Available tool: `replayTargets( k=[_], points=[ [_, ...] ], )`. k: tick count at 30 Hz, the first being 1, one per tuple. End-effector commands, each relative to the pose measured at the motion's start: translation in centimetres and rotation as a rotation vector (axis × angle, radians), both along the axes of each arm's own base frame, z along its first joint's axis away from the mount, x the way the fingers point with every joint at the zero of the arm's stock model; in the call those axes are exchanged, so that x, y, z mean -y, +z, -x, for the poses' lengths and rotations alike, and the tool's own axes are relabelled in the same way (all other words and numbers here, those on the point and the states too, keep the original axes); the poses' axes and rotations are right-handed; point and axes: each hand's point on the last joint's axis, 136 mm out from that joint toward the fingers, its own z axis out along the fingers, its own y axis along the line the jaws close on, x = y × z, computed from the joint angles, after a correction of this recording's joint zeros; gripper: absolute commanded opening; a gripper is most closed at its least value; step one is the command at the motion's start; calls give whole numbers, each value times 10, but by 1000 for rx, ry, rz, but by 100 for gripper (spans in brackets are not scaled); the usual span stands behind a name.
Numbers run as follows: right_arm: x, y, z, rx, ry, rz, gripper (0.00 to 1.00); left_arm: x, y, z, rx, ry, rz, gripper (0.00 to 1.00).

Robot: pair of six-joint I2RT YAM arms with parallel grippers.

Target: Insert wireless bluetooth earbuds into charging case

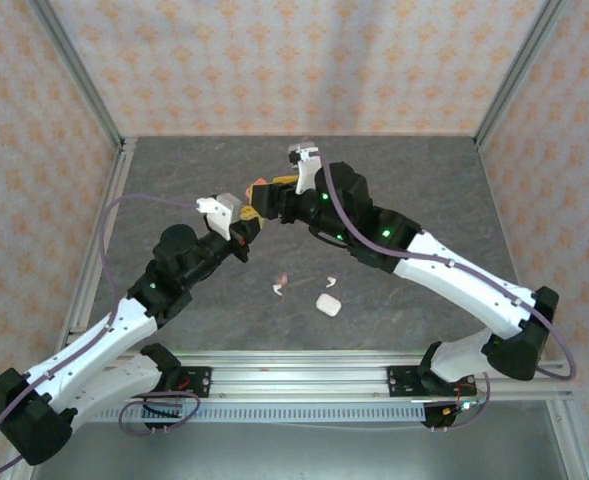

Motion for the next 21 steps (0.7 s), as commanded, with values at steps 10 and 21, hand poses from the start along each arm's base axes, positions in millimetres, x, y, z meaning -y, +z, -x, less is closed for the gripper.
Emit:
replayTargets(
  k=[10, 21],
  points=[
    [82, -76, -31, -251, -232, 186, 56, -5, -18, -4, -35, 37, -81, 0],
    [205, -195, -74, -590, -545, 459, 52, -6, -39, 2, -96, 13, -157, 0]
  ],
)
